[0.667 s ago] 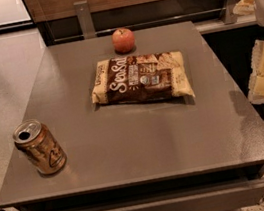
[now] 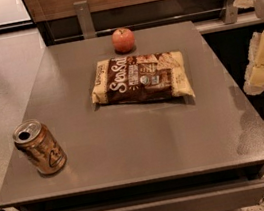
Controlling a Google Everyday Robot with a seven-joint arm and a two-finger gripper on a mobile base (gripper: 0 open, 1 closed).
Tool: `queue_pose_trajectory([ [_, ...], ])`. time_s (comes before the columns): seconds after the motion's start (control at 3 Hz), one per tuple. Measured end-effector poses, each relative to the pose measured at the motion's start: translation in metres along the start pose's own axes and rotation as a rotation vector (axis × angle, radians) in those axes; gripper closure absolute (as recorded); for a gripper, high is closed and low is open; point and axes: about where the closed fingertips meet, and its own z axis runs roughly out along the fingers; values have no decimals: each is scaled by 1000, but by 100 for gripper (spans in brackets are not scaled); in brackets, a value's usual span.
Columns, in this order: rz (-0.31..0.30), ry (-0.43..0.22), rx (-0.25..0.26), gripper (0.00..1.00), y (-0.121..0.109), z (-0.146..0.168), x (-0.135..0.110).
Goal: Move apple near orange can
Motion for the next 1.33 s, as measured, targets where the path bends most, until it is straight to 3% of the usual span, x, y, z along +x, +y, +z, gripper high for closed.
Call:
queue_pose_trajectory([
  [0.33, 109, -135, 81, 0, -57, 15, -10],
  [0.67, 210, -352, 175, 0, -118, 34, -38],
  [1.0, 269, -587, 198, 0, -169, 54, -81],
  [1.33, 325, -727, 161, 0, -190, 73, -112],
])
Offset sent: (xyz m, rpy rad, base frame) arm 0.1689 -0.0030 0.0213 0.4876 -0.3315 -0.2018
